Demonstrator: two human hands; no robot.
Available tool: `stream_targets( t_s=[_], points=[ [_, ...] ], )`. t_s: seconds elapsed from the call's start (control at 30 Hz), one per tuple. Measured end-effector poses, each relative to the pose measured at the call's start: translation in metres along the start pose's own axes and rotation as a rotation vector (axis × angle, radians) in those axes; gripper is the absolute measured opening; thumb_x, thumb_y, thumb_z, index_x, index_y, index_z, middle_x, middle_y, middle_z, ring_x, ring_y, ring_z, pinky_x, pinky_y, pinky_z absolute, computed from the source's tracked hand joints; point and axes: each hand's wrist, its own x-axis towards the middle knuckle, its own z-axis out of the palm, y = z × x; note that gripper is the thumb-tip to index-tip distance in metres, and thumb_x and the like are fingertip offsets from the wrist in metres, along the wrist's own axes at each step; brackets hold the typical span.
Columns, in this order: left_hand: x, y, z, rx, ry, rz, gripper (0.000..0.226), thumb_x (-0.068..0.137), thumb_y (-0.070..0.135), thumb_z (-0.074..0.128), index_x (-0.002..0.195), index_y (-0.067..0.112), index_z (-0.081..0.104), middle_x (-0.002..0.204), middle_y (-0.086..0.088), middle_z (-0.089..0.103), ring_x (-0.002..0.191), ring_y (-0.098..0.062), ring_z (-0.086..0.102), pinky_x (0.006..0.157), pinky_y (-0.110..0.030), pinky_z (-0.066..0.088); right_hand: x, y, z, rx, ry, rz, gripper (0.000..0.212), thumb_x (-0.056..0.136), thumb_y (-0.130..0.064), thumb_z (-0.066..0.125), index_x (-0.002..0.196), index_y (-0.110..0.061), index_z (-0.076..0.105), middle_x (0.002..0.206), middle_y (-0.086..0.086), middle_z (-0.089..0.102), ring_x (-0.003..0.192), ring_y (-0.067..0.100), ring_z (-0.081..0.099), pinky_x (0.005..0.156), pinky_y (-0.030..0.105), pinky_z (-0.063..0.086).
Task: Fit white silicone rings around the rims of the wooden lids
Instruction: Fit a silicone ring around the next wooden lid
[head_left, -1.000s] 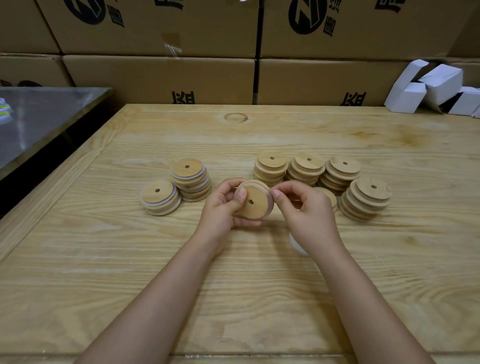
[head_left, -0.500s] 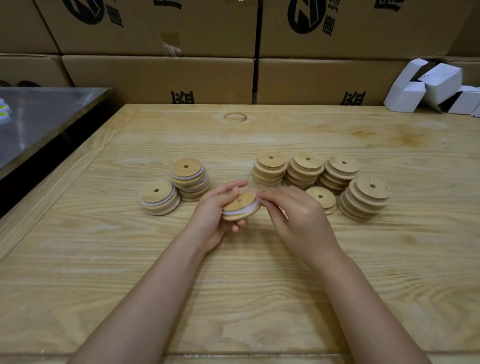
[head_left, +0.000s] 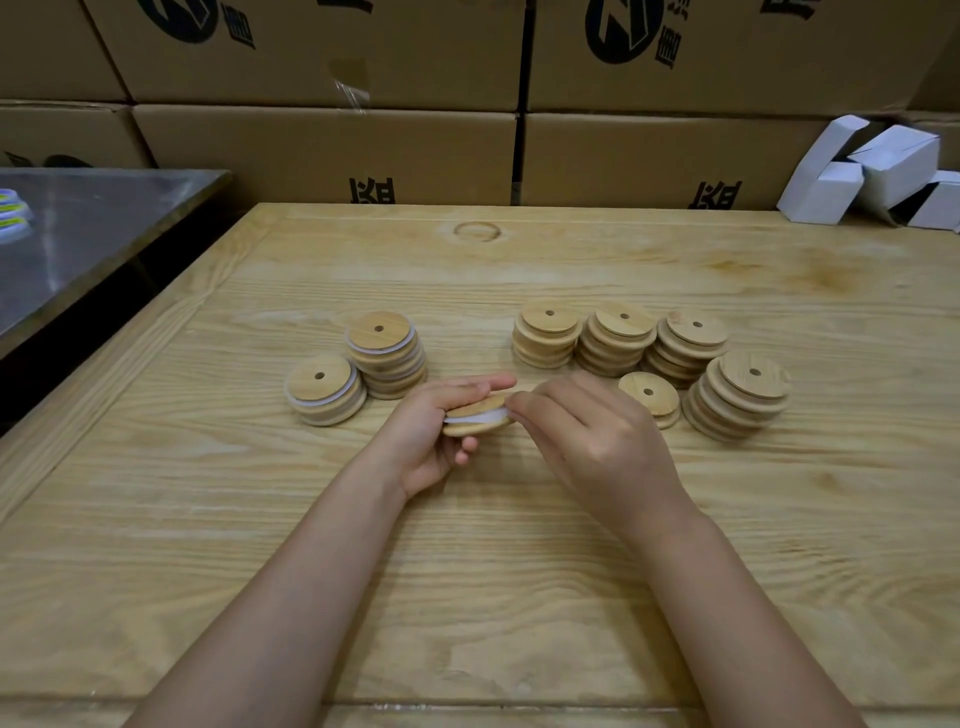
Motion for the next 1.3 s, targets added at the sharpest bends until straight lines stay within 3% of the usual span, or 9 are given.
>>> stream_targets(
  t_s=[0.7,1.3],
  points=[
    [0.0041,0.0005,-0.0023,-0.079,-0.035,-0.023,0.024,0.093,0.008,0.041,0.107,0.006,0.06,0.049,0.005,0.061,0.023,-0.001,0.031,0.026,-0.007,0.017,0.0025,-0.0061,0.0053,0.033,0.001,-0.009,0.008,0.083,0.002,0.06,0.08,0.001,0.067,0.072,0.01,0.061,0.062,0.027,0.054,0.055,0.036,0.049],
    [0.0014,0.0004,-0.0092,-0.09,-0.111,0.004,0.022,0.09,0.009,0.045,0.106,0.005,0.06,0.056,0.002,0.066,0.023,-0.001,0.032,0.024,-0.008,0.021,0.0055,-0.0065,-0.0034,0.079,-0.066,-0.023,0.007,0.082,0.002,0.062,0.077,-0.001,0.067,0.07,0.008,0.06,0.061,0.025,0.052,0.055,0.035,0.047]
  ],
)
